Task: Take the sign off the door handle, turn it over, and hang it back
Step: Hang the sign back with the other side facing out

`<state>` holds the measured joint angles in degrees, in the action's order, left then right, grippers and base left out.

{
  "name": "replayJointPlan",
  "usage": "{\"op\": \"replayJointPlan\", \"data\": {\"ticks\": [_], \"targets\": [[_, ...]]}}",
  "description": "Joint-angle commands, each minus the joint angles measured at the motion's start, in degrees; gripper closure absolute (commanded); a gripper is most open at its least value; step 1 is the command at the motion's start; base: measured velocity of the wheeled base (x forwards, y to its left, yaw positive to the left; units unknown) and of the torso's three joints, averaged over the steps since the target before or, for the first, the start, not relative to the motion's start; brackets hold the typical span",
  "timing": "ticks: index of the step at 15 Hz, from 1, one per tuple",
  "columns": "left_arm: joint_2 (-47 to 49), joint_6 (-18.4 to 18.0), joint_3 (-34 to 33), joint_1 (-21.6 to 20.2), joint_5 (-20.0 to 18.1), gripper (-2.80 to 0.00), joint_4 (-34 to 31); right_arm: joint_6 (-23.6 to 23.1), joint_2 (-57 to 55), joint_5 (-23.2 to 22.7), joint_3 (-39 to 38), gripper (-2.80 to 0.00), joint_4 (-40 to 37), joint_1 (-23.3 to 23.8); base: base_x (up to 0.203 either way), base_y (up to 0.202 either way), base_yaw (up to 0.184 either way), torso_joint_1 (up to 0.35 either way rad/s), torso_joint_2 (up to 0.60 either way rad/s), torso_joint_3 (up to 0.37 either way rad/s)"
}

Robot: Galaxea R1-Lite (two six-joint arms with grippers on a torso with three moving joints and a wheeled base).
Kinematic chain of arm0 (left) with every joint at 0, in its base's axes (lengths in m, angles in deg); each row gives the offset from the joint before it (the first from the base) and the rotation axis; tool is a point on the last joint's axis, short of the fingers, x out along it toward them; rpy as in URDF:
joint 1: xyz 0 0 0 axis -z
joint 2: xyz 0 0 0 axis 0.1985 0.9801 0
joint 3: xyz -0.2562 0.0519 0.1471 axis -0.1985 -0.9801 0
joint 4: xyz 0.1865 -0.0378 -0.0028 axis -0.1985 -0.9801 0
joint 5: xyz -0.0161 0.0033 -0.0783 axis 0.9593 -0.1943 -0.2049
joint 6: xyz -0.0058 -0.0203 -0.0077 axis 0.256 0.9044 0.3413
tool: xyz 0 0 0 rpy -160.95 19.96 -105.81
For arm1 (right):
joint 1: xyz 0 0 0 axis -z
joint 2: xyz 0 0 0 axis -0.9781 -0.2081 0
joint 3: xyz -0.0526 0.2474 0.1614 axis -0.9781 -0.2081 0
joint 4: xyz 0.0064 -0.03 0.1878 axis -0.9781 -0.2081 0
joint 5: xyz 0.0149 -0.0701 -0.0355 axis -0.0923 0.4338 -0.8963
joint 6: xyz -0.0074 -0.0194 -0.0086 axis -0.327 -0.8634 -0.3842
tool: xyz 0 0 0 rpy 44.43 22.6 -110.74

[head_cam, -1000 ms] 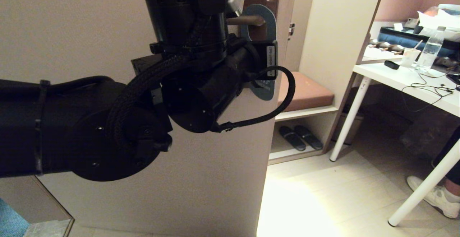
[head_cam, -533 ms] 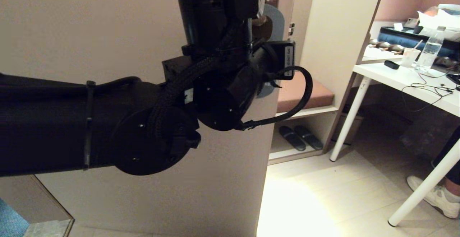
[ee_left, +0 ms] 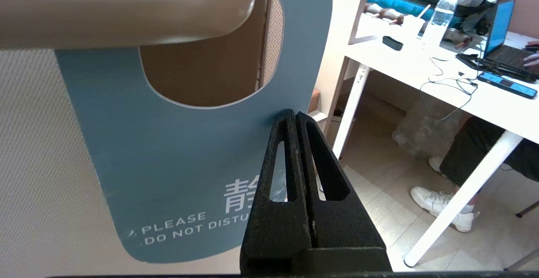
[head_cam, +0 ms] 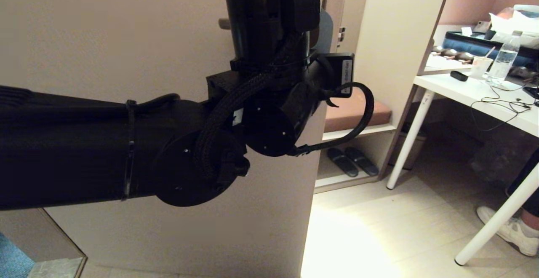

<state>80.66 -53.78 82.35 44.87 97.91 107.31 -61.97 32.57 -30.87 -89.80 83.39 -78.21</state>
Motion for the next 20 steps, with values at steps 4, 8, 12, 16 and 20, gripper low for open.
{"op": "replayJointPlan", "data": {"ticks": [4,8,12,16,20], "targets": [[-2.01,-0.11,-1.75,1.59,1.71,0.00,0.17,-0.03,-0.03,-0.06,-0.01,0.00,-0.05,-0.04,0.000,0.000,0.000,0.000,0.00,0.000],[-5.32,-0.76,-5.34,3.15,3.38,0.00,0.17,-0.03,-0.03,-0.06,-0.01,0.00,-0.03,-0.04,0.000,0.000,0.000,0.000,0.00,0.000],[-10.05,-1.63,-10.74,5.43,6.56,0.00,0.19,-0.03,-0.03,-0.06,-0.01,0.00,-0.01,-0.04,0.000,0.000,0.000,0.000,0.00,0.000],[-16.78,-3.48,-17.63,6.74,9.36,0.00,0.20,-0.03,-0.03,-0.06,-0.01,0.00,0.01,-0.04,0.000,0.000,0.000,0.000,0.00,0.000],[-25.98,-6.18,-25.03,6.78,9.73,0.00,0.18,-0.03,-0.03,-0.06,-0.01,0.00,-0.03,-0.04,0.000,0.000,0.000,0.000,0.00,0.000]]}}
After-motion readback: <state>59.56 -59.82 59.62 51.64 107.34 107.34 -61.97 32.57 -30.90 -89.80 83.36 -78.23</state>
